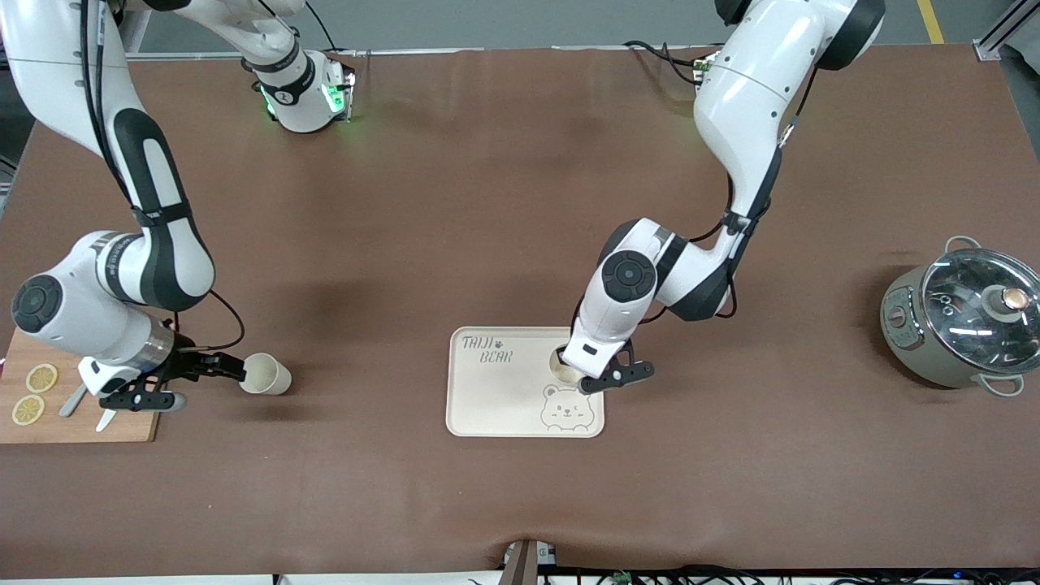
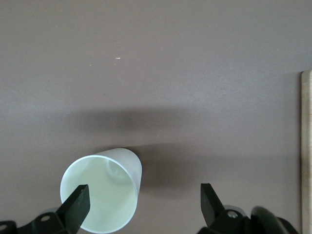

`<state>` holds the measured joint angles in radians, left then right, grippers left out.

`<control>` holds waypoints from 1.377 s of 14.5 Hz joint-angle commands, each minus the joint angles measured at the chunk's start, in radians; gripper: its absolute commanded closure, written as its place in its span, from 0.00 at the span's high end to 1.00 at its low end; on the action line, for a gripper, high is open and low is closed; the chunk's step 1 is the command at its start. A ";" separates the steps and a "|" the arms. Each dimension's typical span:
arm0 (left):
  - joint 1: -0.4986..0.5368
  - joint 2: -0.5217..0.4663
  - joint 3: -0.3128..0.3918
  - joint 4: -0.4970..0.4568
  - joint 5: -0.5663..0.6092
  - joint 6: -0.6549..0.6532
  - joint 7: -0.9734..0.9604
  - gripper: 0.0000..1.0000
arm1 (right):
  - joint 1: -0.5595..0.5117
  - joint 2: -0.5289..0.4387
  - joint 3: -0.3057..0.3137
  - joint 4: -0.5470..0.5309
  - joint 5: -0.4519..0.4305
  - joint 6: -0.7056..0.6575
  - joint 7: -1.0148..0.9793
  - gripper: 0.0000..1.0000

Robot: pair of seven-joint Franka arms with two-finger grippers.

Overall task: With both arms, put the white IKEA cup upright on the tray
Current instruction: 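Carry the cup to the tray while the right gripper reaches the other cup, then lower the cup onto the tray while the right gripper grasps the other cup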

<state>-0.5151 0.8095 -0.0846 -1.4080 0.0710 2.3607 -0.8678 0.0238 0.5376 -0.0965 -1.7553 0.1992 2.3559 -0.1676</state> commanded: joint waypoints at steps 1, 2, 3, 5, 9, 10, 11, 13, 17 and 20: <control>-0.023 0.016 0.016 0.031 0.023 0.006 -0.034 0.00 | 0.016 0.024 -0.003 0.025 0.023 0.005 -0.001 1.00; -0.031 0.025 0.017 0.032 0.023 0.006 -0.051 0.00 | 0.018 0.028 -0.003 0.025 0.023 0.011 -0.001 1.00; -0.034 0.027 0.022 0.032 0.023 0.008 -0.056 0.00 | 0.018 0.031 -0.003 0.023 0.023 0.020 -0.001 1.00; -0.034 0.027 0.023 0.032 0.023 0.011 -0.057 0.00 | 0.018 0.050 -0.003 0.025 0.022 0.029 -0.003 1.00; -0.042 0.027 0.028 0.031 0.026 0.012 -0.056 0.00 | 0.016 0.076 -0.003 0.022 0.020 0.051 -0.013 1.00; -0.042 0.027 0.029 0.031 0.026 0.012 -0.057 0.00 | 0.016 0.084 -0.003 0.022 0.013 0.054 -0.015 1.00; -0.042 0.027 0.029 0.031 0.026 0.014 -0.057 0.00 | 0.018 0.088 -0.003 0.019 0.011 0.059 -0.015 1.00; -0.042 0.030 0.029 0.031 0.026 0.021 -0.057 0.00 | 0.018 0.099 -0.003 0.019 0.011 0.060 -0.015 1.00; -0.042 0.037 0.029 0.029 0.026 0.035 -0.057 0.00 | 0.015 0.107 -0.003 0.016 0.011 0.065 -0.015 1.00; -0.040 0.045 0.029 0.029 0.030 0.055 -0.057 0.00 | 0.019 0.107 -0.003 0.016 0.014 0.063 -0.012 1.00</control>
<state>-0.5388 0.8352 -0.0729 -1.4024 0.0711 2.3977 -0.8992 0.0378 0.6369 -0.0975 -1.7508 0.1992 2.4169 -0.1687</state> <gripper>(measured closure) 0.952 0.000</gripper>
